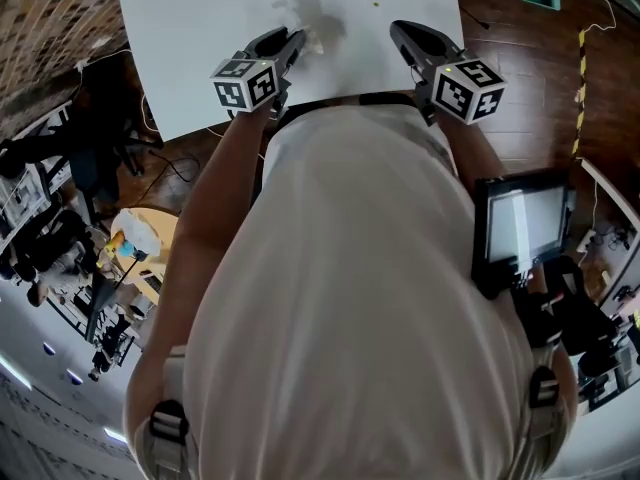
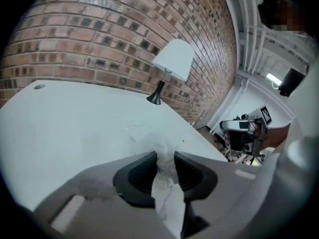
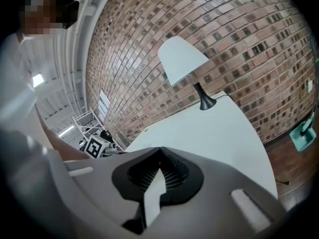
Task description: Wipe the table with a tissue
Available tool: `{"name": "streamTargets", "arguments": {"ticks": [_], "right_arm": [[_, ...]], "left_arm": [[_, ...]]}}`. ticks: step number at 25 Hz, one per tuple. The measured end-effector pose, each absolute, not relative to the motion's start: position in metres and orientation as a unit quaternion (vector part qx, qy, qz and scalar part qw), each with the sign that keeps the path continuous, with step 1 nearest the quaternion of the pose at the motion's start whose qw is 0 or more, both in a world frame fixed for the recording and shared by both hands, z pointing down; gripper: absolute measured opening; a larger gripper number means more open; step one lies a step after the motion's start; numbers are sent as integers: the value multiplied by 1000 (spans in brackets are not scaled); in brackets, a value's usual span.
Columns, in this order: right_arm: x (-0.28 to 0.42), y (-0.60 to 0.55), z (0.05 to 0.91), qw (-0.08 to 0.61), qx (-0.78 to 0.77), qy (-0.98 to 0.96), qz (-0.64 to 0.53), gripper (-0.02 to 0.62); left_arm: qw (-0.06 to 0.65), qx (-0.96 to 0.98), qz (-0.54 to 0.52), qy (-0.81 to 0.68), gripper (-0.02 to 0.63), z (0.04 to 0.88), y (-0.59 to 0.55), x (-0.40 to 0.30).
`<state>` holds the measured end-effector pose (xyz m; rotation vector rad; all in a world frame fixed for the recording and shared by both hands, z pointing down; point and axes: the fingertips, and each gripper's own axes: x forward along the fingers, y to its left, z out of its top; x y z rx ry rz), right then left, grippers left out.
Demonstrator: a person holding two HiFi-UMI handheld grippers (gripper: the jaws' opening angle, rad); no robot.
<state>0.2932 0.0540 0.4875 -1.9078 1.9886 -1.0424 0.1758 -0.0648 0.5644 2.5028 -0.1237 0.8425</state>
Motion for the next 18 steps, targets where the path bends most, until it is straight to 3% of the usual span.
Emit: {"name": "streamTargets", "arguments": {"ticks": [11, 18], "right_arm": [[304, 72, 490, 108, -667, 648, -352, 8], [313, 90, 489, 113, -685, 628, -352, 8]], "left_arm": [[98, 909, 406, 3, 100, 571, -82, 222], [69, 893, 442, 42, 100, 575, -89, 243]]}}
